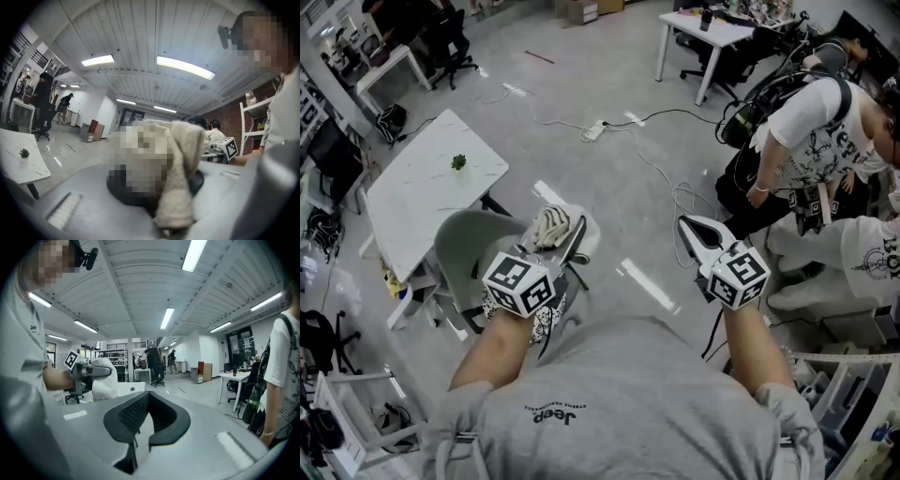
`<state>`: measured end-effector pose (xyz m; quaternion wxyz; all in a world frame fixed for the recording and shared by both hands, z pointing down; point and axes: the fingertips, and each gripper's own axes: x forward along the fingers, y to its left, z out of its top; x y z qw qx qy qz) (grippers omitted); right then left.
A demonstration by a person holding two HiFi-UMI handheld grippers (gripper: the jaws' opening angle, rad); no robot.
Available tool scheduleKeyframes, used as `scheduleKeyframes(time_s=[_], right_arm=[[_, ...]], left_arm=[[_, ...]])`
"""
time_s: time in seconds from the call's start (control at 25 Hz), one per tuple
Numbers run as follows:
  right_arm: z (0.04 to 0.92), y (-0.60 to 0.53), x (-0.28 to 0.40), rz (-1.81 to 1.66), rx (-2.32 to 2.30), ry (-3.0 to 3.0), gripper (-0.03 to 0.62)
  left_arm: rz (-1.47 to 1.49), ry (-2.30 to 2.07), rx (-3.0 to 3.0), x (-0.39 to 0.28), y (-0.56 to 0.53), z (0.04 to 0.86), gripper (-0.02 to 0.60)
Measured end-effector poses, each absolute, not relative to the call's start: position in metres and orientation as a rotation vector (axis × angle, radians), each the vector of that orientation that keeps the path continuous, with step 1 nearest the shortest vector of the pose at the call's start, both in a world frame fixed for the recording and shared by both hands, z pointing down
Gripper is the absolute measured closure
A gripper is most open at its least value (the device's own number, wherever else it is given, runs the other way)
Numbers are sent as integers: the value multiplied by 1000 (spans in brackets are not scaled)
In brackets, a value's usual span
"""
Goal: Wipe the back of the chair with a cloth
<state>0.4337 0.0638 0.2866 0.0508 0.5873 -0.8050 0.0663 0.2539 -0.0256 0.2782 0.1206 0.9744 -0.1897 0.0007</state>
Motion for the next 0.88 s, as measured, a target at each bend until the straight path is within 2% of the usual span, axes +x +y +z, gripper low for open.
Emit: scheduleKeyframes(time_s=[0.88], right_arm=[[280, 66, 432, 173, 1795, -2425, 594]], left_arm=[[-3, -530, 2860, 252, -21, 270, 439]])
